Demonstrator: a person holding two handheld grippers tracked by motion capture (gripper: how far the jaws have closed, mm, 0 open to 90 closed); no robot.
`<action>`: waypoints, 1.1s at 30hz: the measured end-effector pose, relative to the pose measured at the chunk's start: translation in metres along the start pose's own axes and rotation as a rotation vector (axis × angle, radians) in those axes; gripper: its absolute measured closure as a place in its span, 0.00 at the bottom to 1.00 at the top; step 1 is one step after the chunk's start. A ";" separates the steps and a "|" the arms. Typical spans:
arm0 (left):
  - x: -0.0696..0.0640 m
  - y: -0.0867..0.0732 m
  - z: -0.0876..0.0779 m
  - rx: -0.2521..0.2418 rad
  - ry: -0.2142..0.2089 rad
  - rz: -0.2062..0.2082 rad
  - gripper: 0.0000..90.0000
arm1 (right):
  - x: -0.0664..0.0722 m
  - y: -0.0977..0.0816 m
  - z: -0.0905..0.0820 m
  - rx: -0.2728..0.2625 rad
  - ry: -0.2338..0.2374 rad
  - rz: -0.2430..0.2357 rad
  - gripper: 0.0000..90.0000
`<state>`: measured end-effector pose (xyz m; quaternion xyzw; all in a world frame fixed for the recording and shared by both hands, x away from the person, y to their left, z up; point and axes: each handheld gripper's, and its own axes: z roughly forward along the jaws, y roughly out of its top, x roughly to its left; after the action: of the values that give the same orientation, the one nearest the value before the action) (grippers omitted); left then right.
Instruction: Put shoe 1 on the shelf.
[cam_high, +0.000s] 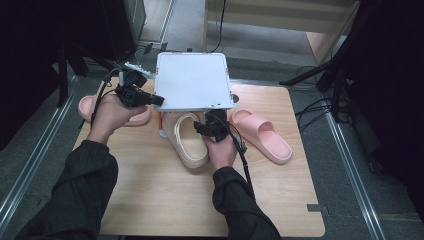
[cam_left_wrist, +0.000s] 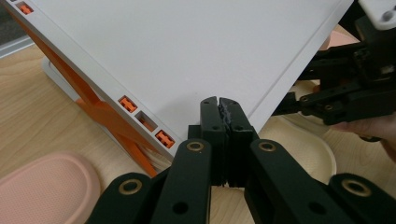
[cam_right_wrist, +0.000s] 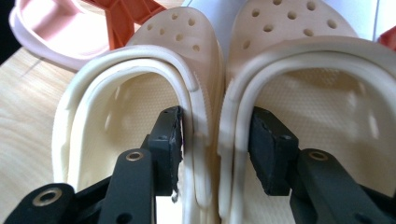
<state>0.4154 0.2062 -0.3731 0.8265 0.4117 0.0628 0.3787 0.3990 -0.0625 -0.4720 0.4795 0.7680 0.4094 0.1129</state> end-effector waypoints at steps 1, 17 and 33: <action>0.000 0.000 0.000 0.000 -0.001 -0.001 0.99 | 0.000 0.000 -0.003 0.005 0.003 0.002 0.64; 0.000 0.000 -0.001 0.012 -0.019 -0.010 0.99 | 0.009 -0.033 -0.070 0.012 0.130 -0.110 0.91; -0.001 0.000 -0.001 0.013 -0.006 -0.014 0.99 | 0.022 -0.092 -0.081 0.066 0.210 -0.218 1.00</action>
<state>0.4141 0.2059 -0.3722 0.8262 0.4168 0.0550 0.3751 0.2826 -0.1055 -0.4827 0.3512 0.8360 0.4173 0.0598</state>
